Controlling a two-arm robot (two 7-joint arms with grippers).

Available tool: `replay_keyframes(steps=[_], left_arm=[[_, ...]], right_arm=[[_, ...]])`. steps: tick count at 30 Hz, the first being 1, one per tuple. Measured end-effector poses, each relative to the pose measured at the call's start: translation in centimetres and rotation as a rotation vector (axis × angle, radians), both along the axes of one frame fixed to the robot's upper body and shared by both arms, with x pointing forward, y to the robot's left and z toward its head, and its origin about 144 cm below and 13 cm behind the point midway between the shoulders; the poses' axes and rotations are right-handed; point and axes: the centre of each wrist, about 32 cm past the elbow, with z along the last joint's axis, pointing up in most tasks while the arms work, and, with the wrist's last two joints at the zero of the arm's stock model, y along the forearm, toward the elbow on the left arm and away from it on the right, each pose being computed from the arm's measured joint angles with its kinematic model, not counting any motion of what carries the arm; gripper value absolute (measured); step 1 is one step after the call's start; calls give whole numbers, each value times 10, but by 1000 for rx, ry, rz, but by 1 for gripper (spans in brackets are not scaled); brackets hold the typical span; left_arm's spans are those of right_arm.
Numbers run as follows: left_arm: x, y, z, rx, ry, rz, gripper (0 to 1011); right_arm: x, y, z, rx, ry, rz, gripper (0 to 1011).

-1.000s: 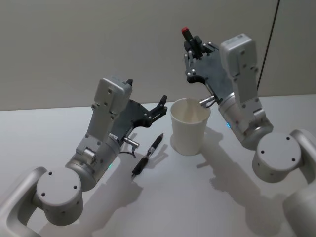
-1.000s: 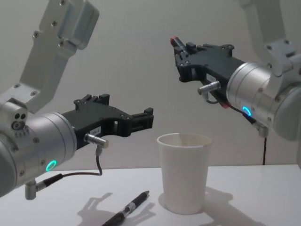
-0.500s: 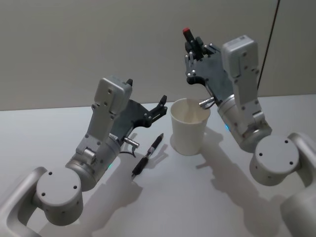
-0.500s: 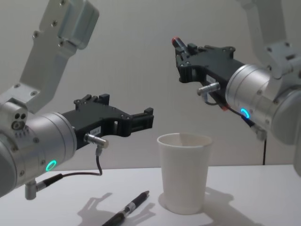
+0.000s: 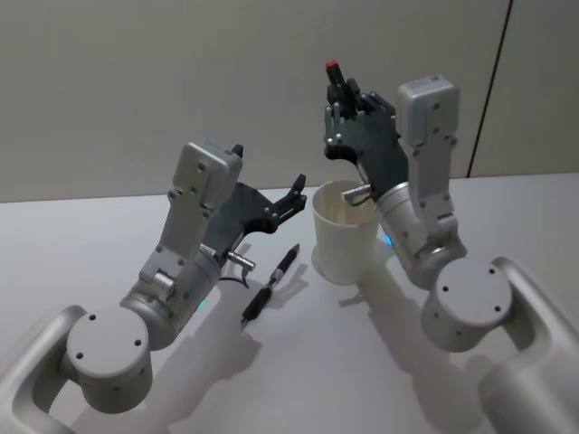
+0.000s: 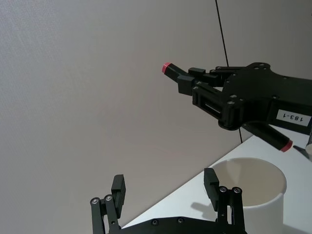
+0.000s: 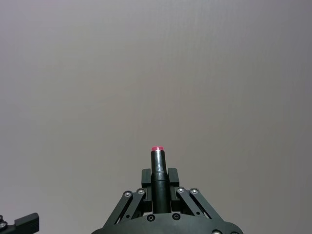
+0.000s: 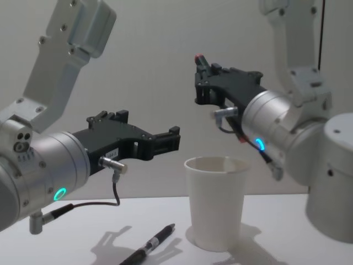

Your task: Place the pen into the pen holder.

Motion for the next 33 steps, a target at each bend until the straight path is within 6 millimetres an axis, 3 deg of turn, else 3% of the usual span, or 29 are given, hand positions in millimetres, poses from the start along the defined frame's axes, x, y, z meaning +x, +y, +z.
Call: replay_keyframes(steps=[13, 33], left_arm=[[0, 0, 0, 0, 0, 0, 1001], [0, 0, 0, 0, 0, 0, 1001]], right_arm=[[4, 21, -11, 53, 0, -16, 185], [7, 22, -23, 27, 0, -46, 185]])
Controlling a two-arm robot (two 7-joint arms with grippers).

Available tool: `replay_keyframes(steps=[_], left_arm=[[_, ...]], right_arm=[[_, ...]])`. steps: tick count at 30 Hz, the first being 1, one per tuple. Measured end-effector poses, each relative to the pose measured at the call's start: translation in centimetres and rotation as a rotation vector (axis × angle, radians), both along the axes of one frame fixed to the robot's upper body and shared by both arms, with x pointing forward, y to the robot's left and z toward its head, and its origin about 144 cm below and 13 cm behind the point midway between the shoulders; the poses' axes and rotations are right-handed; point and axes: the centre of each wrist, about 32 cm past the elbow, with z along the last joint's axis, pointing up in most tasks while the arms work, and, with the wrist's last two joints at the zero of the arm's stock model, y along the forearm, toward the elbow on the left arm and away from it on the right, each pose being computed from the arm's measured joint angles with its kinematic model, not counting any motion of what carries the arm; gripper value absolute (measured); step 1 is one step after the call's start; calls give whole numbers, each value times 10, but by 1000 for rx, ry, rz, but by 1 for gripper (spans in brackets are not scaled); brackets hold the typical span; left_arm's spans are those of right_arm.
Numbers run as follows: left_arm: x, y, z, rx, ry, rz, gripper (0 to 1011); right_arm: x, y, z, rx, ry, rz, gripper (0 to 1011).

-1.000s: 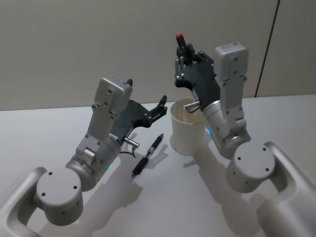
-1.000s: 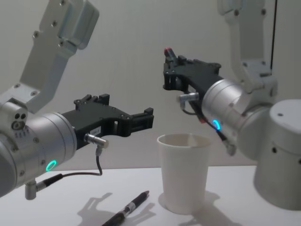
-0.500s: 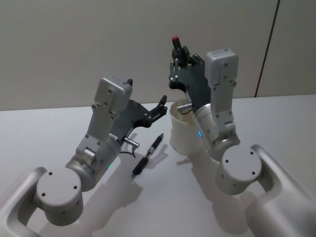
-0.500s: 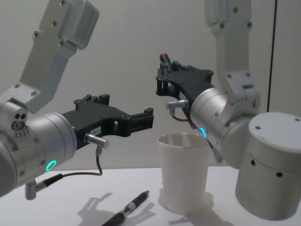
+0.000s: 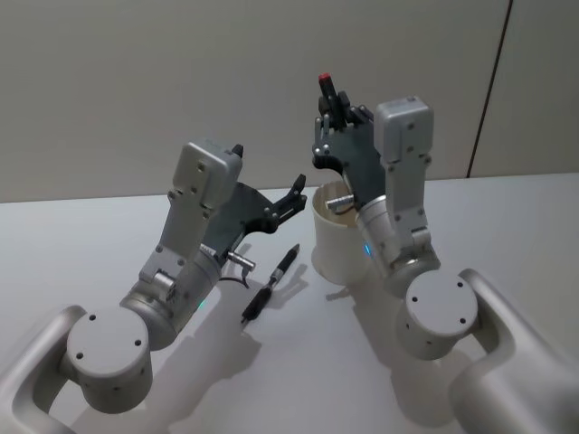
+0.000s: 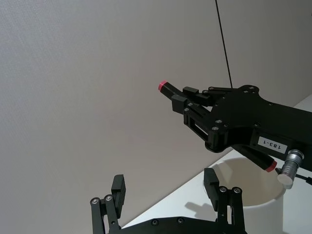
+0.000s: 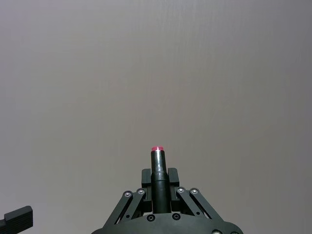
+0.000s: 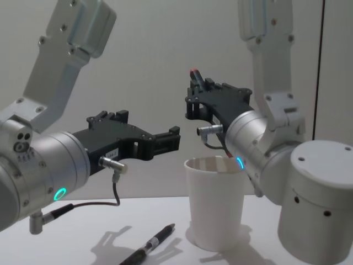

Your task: Place the pen into the pen holder.

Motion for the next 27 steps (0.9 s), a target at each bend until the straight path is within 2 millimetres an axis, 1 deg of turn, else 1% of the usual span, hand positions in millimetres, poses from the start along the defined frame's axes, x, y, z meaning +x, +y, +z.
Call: replay_keyframes(steps=[27], left_arm=[[0, 0, 0, 0, 0, 0, 1001]], right_arm=[[-3, 4, -18, -19, 26, 14, 185]])
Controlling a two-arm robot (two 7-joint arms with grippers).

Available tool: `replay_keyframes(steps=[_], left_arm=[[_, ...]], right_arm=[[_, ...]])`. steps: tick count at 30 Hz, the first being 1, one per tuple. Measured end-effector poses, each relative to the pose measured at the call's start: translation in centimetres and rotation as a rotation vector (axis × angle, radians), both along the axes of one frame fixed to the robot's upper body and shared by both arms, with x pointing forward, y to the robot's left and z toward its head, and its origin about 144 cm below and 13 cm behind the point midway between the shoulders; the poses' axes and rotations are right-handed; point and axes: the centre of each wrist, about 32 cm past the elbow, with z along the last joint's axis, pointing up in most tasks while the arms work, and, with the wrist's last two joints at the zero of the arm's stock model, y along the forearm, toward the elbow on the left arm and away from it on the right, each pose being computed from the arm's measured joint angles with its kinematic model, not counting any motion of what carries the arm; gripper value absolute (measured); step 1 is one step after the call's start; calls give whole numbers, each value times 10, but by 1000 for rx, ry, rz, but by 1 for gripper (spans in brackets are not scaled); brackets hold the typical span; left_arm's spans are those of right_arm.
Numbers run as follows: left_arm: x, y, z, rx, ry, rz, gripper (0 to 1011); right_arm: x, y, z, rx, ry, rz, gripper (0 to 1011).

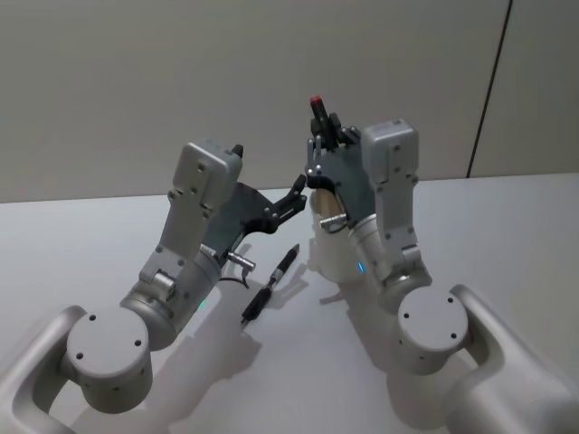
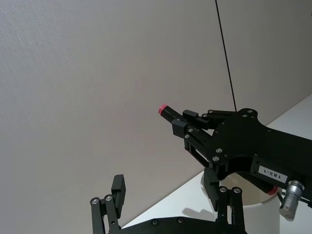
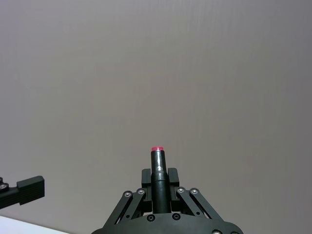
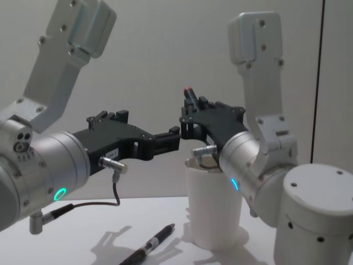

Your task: Place the pen into the pen holder.

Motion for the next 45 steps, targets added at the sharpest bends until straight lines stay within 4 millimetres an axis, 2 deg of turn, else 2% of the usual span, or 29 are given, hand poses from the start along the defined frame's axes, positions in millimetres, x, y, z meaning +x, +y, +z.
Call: replay_keyframes(steps=[19, 35, 39, 45], left_arm=[[0, 0, 0, -1, 0, 0, 1001], [0, 0, 0, 0, 0, 0, 1001], [0, 0, 0, 0, 0, 0, 1001], [0, 0, 0, 0, 0, 0, 1001]], right_arm=[[-7, -1, -12, -21, 15, -4, 185], [-10, -3, -15, -29, 20, -23, 185], [-10, -3, -15, -30, 20, -25, 254], [-10, -3, -15, -30, 20, -27, 461]])
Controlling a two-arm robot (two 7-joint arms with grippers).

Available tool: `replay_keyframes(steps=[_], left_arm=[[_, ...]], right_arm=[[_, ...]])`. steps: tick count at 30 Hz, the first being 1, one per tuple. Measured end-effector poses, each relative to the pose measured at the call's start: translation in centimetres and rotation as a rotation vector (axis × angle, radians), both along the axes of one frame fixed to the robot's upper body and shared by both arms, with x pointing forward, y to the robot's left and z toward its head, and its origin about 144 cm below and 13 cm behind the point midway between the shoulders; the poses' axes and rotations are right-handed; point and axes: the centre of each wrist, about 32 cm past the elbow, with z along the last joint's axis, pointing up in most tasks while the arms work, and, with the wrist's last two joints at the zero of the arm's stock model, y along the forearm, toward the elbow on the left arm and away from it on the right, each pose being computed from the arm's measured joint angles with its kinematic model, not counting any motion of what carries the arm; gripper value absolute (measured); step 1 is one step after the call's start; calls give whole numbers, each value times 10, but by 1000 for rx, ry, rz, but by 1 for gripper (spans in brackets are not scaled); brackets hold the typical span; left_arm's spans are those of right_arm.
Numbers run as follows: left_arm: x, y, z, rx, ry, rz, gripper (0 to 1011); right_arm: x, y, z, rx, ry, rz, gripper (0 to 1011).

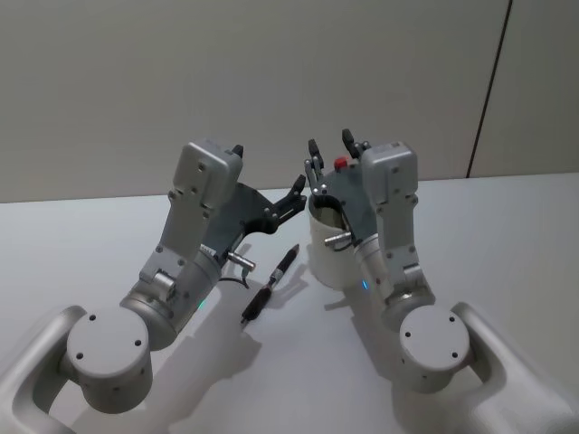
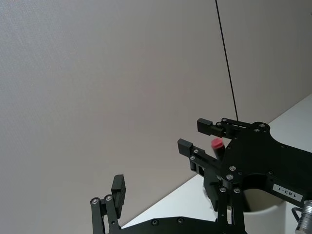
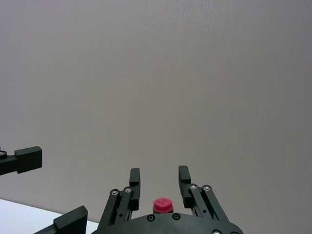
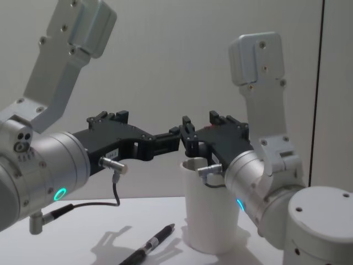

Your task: Place the pen into the pen holder.

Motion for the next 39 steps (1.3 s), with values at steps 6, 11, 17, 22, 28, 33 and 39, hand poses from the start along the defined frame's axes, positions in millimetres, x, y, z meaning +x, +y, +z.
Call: replay_keyframes(steps=[6, 11, 17, 22, 28, 33, 39], left_arm=[[0, 0, 0, 0, 0, 0, 1001], [0, 0, 0, 0, 0, 0, 1001], [0, 0, 0, 0, 0, 0, 1001], [0, 0, 0, 0, 0, 0, 1001], [0, 0, 0, 0, 0, 0, 1001], [0, 0, 0, 0, 0, 0, 1001], [0, 0, 0, 0, 0, 0, 1001]], right_arm=[[0, 0, 0, 0, 0, -1, 634], [0, 0, 0, 0, 0, -2, 794], [0, -1, 1, 0, -1, -3, 946], [0, -7, 6, 2, -19, -14, 1002], [0, -24, 17, 4, -56, -55, 1001], [-1, -42, 25, 8, -82, -101, 1001], [-3, -68, 33, 25, -102, -158, 1001]])
